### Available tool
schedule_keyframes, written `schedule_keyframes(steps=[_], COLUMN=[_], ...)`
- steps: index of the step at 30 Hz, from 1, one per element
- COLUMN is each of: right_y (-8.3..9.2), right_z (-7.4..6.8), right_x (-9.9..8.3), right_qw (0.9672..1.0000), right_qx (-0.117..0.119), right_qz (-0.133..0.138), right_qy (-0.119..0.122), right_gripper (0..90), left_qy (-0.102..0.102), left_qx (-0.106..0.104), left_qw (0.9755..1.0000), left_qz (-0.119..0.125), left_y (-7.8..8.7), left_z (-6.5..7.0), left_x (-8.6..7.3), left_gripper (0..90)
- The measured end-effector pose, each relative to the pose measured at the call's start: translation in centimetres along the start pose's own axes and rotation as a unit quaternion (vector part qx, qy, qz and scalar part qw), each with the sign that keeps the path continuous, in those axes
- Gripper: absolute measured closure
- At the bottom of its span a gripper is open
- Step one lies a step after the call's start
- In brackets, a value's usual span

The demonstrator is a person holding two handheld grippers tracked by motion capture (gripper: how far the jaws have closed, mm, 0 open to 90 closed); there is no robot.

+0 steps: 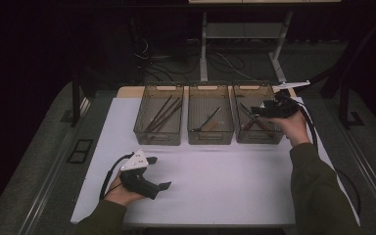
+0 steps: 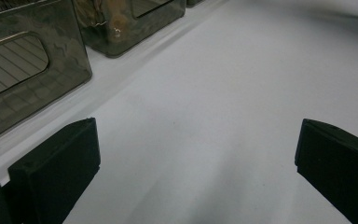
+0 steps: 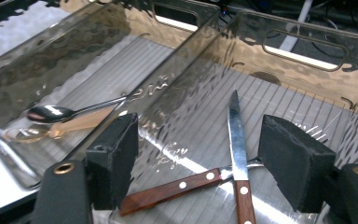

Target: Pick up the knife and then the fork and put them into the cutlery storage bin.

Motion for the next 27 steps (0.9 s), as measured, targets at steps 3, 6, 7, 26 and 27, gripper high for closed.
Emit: schedule_keyframes(steps=[3, 6, 7, 26, 27], right_y=[0.9, 1.7, 2.0, 4.8, 4.9], right_z=[-0.5, -1.0, -1.1, -5.1, -5.3], right_x=[-0.3, -0.8, -1.0, -5.8, -6.1], right_qw=[0.9998, 0.9993, 0.9992, 0.9984, 0.9982], right_qx=[0.008, 0.026, 0.028, 0.010, 0.011], right_qz=[0.017, 0.026, 0.028, 0.045, 0.049], right_qy=[0.001, -0.004, -0.004, 0.033, 0.034], right_gripper=[24.2, 19.6, 19.4, 13.2, 13.2], left_qy=[0.001, 0.000, 0.000, 0.002, 0.001], left_qx=[-0.002, -0.002, -0.002, 0.001, 0.001], left_qw=[1.0000, 1.0000, 1.0000, 1.0000, 1.0000], left_qz=[0.001, 0.001, 0.000, -0.005, -0.005], left_y=[0.0, 0.0, 0.0, -0.1, -0.2], left_z=[0.0, 0.0, 0.0, -0.1, -0.1], left_x=[0.0, 0.0, 0.0, -0.2, -0.2], left_gripper=[0.0, 0.0, 0.0, 0.0, 0.0])
Point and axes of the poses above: each handheld gripper's, and its own axes: y roughly backward along the jaws, x roughly out of its top, z roughly to its right, the point moved 3 cm from there along -y, roughly forward along the jaws, and after that the axes turned 5 degrees about y, right-handed, at the moved point
